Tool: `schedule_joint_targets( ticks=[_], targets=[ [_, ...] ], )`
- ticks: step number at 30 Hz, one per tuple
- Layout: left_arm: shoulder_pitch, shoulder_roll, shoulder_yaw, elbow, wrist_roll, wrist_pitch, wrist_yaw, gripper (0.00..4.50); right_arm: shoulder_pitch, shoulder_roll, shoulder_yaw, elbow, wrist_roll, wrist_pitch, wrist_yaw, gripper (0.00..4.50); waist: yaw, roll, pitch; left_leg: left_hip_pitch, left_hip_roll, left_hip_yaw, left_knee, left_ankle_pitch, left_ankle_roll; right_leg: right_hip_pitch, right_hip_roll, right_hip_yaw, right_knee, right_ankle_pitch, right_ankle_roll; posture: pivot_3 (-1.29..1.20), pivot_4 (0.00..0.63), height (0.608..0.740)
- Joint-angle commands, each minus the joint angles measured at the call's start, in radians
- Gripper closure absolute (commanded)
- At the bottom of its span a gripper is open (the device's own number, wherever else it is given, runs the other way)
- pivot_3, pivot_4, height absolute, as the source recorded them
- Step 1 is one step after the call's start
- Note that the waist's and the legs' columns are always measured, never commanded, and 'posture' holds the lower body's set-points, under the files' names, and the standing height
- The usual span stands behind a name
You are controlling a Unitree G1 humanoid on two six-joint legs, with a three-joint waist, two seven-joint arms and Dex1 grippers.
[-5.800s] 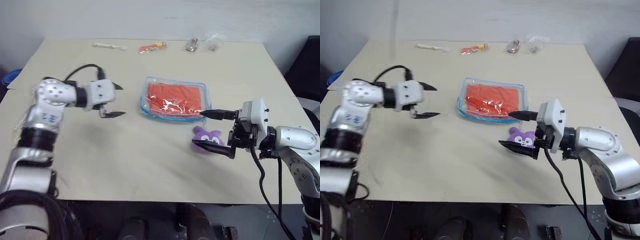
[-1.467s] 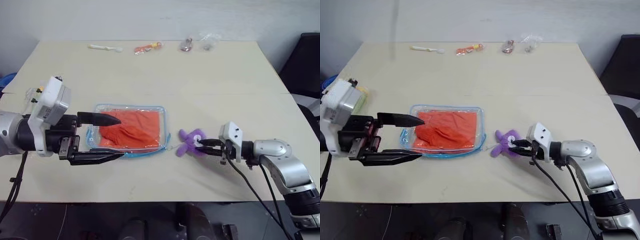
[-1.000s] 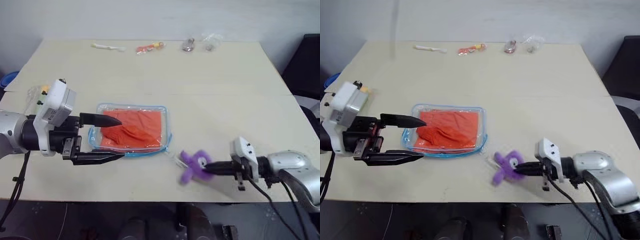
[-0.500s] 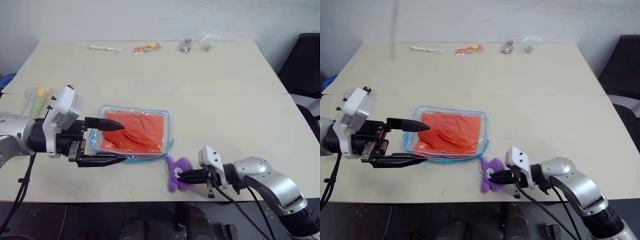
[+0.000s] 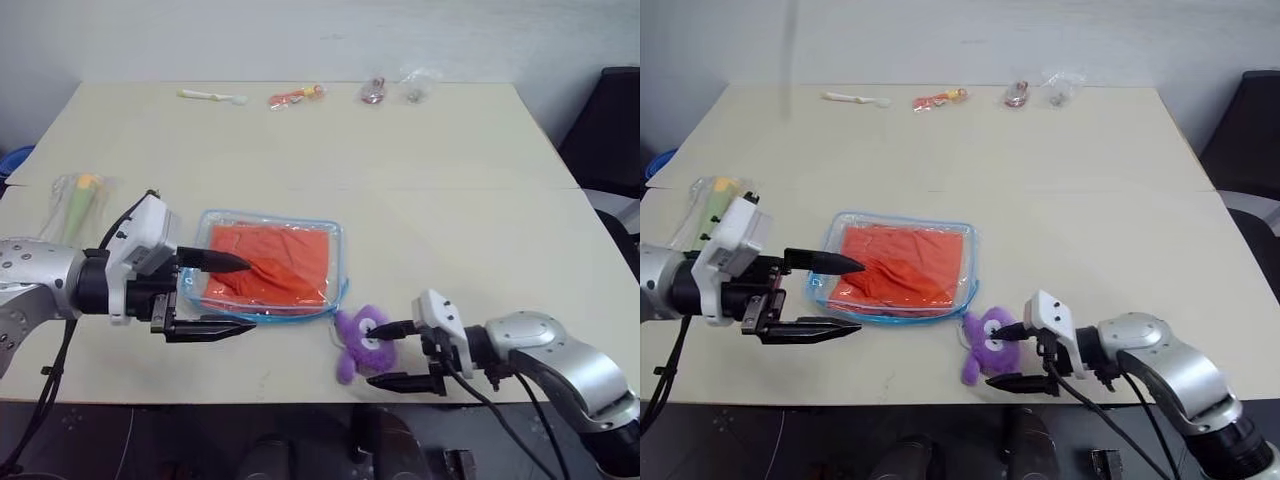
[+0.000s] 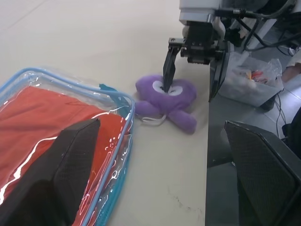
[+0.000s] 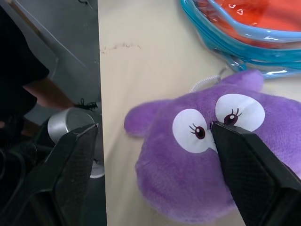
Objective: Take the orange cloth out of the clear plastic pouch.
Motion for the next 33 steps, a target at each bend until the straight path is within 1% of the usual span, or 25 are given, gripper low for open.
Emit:
schedule_joint_targets(
  ticks=[1,5,8,12,16,19,22,23,25,28,33],
  targets=[
    [0.009,-0.004,0.027,-0.027,0.007,-0.015,-0.009,0.0,0.0,-0.045,-0.081,-0.053,0.056,0.0,0.035,0.73,0.001,0.0,0.0,0.0,0.0,0.0,0.0,0.0,0.0,0.0,0.0,0.0,0.0,0.0,0.0,0.0,0.15,0.74],
    [0.001,-0.006,0.03,-0.029,0.007,-0.017,-0.007,0.0,-0.013,-0.097,-0.142,-0.047,0.094,-0.006,0.086,0.73,0.001,0.0,0.0,0.0,0.0,0.0,0.0,0.0,0.0,0.0,0.0,0.0,0.0,0.0,0.0,0.0,0.15,0.74],
    [-0.006,-0.006,0.03,-0.031,0.004,-0.015,-0.003,0.0,-0.066,-0.1,-0.167,0.035,0.102,0.003,0.092,0.73,0.001,0.0,0.0,0.0,0.0,0.0,0.0,0.0,0.0,0.0,0.0,0.0,0.0,0.0,0.0,0.0,0.15,0.74],
    [-0.007,-0.008,0.032,-0.037,0.001,-0.012,0.001,0.0,-0.136,-0.088,-0.115,0.143,0.032,-0.038,0.105,0.73,0.0,0.0,0.0,0.0,0.0,0.0,0.0,0.0,0.0,0.0,0.0,0.0,0.0,0.0,0.0,0.0,0.15,0.74],
    [-0.004,-0.006,0.032,-0.046,-0.003,-0.01,0.0,0.0,-0.23,-0.017,-0.055,0.235,-0.061,-0.153,0.092,0.73,-0.001,0.0,0.0,0.0,0.0,0.0,0.0,0.0,0.0,0.0,0.0,0.0,0.0,0.0,0.0,0.0,0.15,0.74],
    [0.02,0.001,0.032,-0.058,0.017,-0.02,-0.012,0.0,-0.378,0.082,0.011,0.319,-0.174,-0.273,0.041,0.73,-0.009,0.0,0.0,0.0,0.0,0.001,0.0,0.0,0.0,0.0,0.0,0.0,0.0,0.0,0.0,0.0,0.15,0.74],
    [0.03,-0.001,0.038,-0.064,0.023,-0.022,-0.014,0.0,-0.449,0.129,0.056,0.373,-0.24,-0.379,0.066,0.73,-0.012,0.001,0.001,0.0,0.0,0.001,0.0,0.0,-0.001,-0.002,0.0,0.0,0.001,0.0,-0.001,0.0,0.15,0.74],
    [0.032,-0.002,0.04,-0.067,0.024,-0.022,-0.013,0.0,-0.467,0.14,0.071,0.387,-0.256,-0.407,0.077,0.89,-0.01,0.001,0.001,0.0,0.001,-0.001,0.0,0.0,-0.001,-0.003,0.0,-0.001,0.001,-0.001,-0.001,0.0,0.15,0.74],
    [0.034,-0.004,0.044,-0.072,0.024,-0.02,-0.01,0.0,-0.485,0.149,0.096,0.408,-0.291,-0.469,0.098,1.38,-0.004,0.001,0.001,-0.001,0.0,-0.002,0.001,0.0,-0.001,-0.005,0.0,-0.002,0.001,-0.001,-0.001,0.0,0.15,0.74],
    [0.043,-0.007,0.053,-0.079,0.023,-0.018,-0.005,0.0,-0.484,0.144,0.124,0.423,-0.35,-0.575,0.12,2.4,-0.001,0.001,0.001,-0.002,0.0,-0.002,0.001,0.0,-0.001,-0.006,0.0,-0.002,0.001,-0.001,-0.001,0.0,0.15,0.74],
    [0.062,-0.013,0.062,-0.092,0.026,-0.021,0.003,0.0,-0.486,0.148,0.144,0.437,-0.422,-0.709,0.117,2.4,-0.005,0.001,0.001,-0.001,0.0,-0.001,0.001,0.0,-0.001,-0.006,-0.001,-0.002,0.001,0.0,-0.001,0.0,0.15,0.74]
  ],
)
